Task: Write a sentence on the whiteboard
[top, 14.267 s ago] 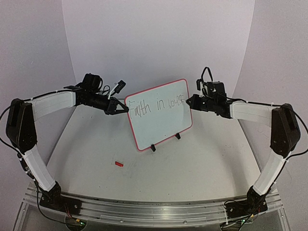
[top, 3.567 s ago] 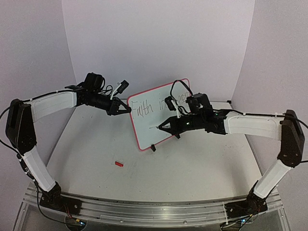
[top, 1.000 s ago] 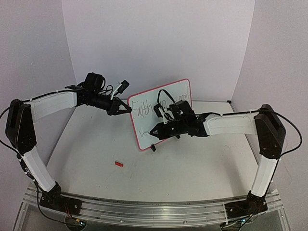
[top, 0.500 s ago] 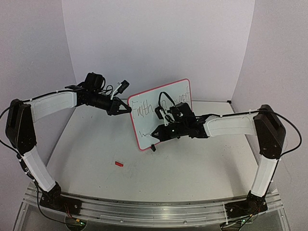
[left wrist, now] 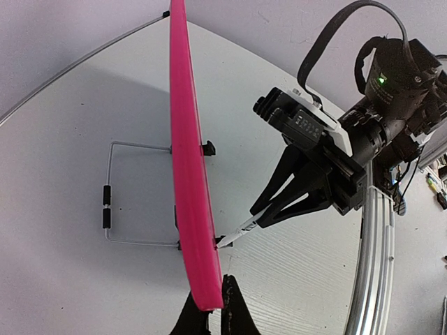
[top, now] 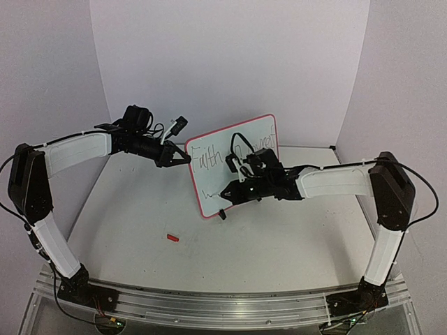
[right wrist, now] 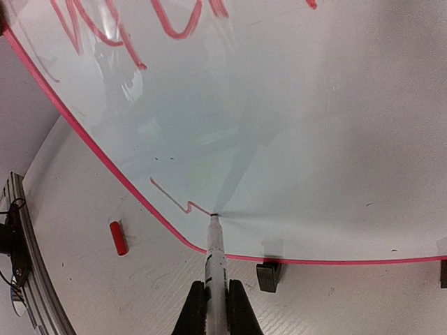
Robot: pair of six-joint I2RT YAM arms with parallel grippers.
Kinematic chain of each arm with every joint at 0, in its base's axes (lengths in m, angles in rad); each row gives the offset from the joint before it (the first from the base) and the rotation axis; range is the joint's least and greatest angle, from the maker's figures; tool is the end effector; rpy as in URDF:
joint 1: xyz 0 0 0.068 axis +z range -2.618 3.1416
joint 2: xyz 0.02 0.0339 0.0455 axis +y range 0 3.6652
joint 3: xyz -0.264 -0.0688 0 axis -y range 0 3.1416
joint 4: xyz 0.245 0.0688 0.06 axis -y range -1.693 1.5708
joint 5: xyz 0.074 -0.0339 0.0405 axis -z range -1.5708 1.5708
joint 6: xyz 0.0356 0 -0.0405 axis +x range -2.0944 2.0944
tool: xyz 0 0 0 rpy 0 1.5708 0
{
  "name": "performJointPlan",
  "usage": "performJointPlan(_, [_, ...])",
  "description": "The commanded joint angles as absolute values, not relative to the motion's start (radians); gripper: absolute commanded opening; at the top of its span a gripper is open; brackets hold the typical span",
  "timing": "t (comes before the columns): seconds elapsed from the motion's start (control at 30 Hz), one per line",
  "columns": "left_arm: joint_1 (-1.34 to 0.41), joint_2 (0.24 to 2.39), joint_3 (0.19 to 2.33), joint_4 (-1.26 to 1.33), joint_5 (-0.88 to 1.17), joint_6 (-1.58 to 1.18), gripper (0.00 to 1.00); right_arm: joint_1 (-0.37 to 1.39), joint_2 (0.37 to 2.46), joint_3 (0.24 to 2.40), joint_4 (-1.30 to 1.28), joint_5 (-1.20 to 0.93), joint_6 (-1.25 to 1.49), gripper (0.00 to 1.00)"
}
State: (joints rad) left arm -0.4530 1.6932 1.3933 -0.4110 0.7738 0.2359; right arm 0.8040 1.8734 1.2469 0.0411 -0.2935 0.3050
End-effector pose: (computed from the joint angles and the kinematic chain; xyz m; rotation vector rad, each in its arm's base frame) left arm 0.3302 -0.1884 0.2956 1.1216 1.9180 -0.9931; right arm 0.2857 0.3113 0.2107 -0.7382 2.1644 0.9309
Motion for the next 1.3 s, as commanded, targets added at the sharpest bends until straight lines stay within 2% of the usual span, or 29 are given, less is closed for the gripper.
performJointPlan(0.0, [-0.491, 1.686, 1.391, -0.518, 0.791, 0.262, 0.0, 0.797, 1.804, 1.274, 0.092, -0.22, 0.311, 0.0])
performJointPlan(0.47, [-0.495, 1.695, 1.393, -0.517, 0.79, 0.262, 0.0, 0.798, 1.738, 1.217, 0.108, -0.239, 0.316, 0.0])
performJointPlan(1.27, [-0.497, 1.692, 1.391, -0.518, 0.784, 0.262, 0.0, 0.797, 1.834, 1.258, 0.108, -0.213, 0.333, 0.0])
